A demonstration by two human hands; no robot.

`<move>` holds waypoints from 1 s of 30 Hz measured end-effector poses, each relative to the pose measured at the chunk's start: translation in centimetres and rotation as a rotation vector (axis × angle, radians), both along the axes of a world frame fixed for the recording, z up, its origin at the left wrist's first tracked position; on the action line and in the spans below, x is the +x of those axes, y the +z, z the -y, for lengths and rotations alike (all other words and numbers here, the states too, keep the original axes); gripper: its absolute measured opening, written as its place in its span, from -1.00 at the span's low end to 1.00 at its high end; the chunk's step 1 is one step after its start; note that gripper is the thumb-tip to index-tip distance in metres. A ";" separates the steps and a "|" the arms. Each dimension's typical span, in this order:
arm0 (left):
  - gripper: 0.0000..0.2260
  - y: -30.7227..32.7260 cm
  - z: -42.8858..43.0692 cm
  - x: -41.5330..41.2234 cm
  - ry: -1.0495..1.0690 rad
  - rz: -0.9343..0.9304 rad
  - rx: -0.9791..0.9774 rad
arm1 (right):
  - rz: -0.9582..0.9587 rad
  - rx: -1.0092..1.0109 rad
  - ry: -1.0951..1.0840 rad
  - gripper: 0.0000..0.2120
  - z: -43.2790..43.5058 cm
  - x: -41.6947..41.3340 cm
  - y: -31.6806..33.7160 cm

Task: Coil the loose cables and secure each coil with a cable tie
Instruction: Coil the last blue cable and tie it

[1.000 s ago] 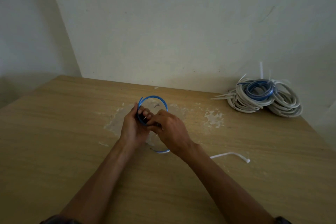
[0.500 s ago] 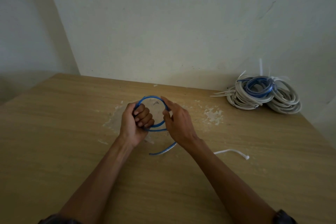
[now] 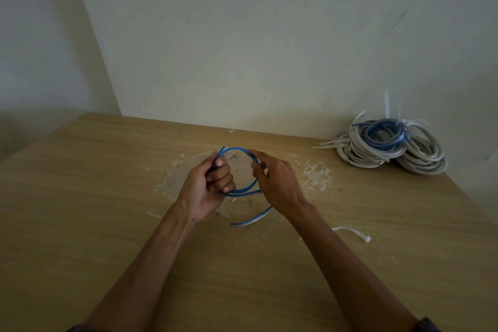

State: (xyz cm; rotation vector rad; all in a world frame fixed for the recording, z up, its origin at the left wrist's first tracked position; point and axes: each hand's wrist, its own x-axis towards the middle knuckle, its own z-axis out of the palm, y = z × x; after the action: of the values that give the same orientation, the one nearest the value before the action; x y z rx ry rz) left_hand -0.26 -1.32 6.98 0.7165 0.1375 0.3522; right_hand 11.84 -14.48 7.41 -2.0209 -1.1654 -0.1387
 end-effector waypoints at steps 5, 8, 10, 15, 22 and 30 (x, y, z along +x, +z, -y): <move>-0.59 0.2 -1.0 -0.4 0.114 -0.031 0.013 | -0.301 -0.215 0.246 -0.36 1.0 0.9 1.3; -0.60 0.3 -1.7 -0.6 0.138 0.006 -0.017 | -0.275 -0.228 0.302 -0.58 1.6 1.6 1.9; -0.59 0.3 -2.1 -0.7 0.170 0.048 -0.097 | -0.205 -0.224 0.303 -0.77 1.9 1.9 2.5; -0.54 0.0 -1.6 -0.4 0.268 0.041 -0.135 | 0.409 -0.544 -0.061 -0.83 2.0 0.2 3.5; -0.55 0.3 -1.5 -0.6 0.228 0.061 -0.158 | -0.115 -0.185 0.023 -0.76 1.6 0.5 3.9; -0.58 0.5 -0.2 -0.4 0.128 0.007 -0.066 | -0.897 0.413 0.040 -0.54 2.0 3.0 2.6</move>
State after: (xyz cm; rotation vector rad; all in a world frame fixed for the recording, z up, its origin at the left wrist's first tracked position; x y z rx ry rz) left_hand -0.65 -1.08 7.46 0.6423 0.1882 0.4705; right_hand 14.86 -16.53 10.03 -1.4200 -0.5342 0.4701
